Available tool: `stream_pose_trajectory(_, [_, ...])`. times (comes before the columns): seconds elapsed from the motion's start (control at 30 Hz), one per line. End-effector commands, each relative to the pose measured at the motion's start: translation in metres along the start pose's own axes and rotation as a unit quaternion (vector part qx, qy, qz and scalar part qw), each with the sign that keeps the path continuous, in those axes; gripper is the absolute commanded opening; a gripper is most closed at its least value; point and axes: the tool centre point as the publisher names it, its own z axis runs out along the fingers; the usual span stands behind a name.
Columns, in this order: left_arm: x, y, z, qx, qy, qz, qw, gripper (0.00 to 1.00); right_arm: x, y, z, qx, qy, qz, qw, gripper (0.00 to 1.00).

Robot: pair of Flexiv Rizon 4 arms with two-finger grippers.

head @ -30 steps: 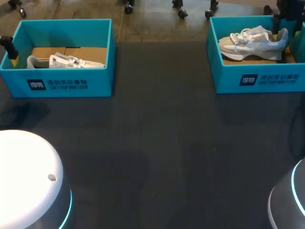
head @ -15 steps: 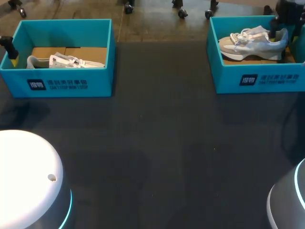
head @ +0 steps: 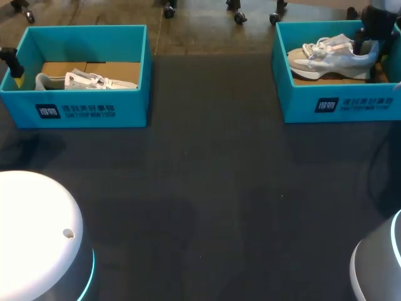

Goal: Take the shoe out of the shoebox, open the shoe tongue, remove and reinsert the insole, then place the shoe into the shoebox

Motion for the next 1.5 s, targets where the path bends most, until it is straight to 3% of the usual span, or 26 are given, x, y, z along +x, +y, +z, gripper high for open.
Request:
stream_pose_trajectory(0.03, [0.000,-0.001,0.000,-0.001,0.001,0.000,1.000,1.00,-0.002,0.009,0.008,0.047,0.008,0.004,0.999,0.81])
stream_pose_trajectory(0.23, [0.000,-0.001,0.000,-0.001,0.001,0.000,1.000,1.00,-0.002,0.009,0.011,0.054,0.017,0.007,0.998,0.73])
stream_pose_trajectory(0.3, [0.000,-0.001,0.000,-0.001,0.001,0.000,1.000,1.00,-0.002,0.010,0.012,0.058,0.020,0.006,0.998,0.45])
stream_pose_trajectory(0.37, [0.000,-0.001,0.000,-0.001,0.001,0.000,1.000,1.00,-0.001,0.010,0.012,0.059,0.020,0.005,0.998,0.40])
stream_pose_trajectory(0.43, [0.000,-0.001,0.000,-0.001,0.001,0.000,1.000,1.00,0.001,0.012,0.011,0.060,0.020,0.004,0.998,0.15])
stream_pose_trajectory(0.5, [0.000,-0.001,0.000,-0.001,0.001,0.000,1.000,1.00,0.003,0.011,0.008,0.061,0.018,0.004,0.998,0.00])
stream_pose_trajectory(0.7, [0.000,-0.001,0.000,-0.001,0.001,0.000,1.000,1.00,0.009,0.009,-0.004,0.072,0.002,0.020,0.997,0.00])
stream_pose_trajectory(0.87, [0.000,-0.001,0.000,-0.001,0.001,0.000,1.000,1.00,0.008,0.002,-0.030,0.077,-0.022,0.051,0.995,0.00])
stream_pose_trajectory(1.2, [0.000,-0.001,0.000,-0.001,0.001,0.000,1.000,1.00,-0.003,-0.010,-0.096,0.055,-0.064,0.089,0.992,0.00])
stream_pose_trajectory(1.5, [0.000,-0.001,0.000,-0.001,0.001,0.000,1.000,1.00,-0.013,-0.013,-0.128,0.032,-0.077,0.109,0.991,0.00])
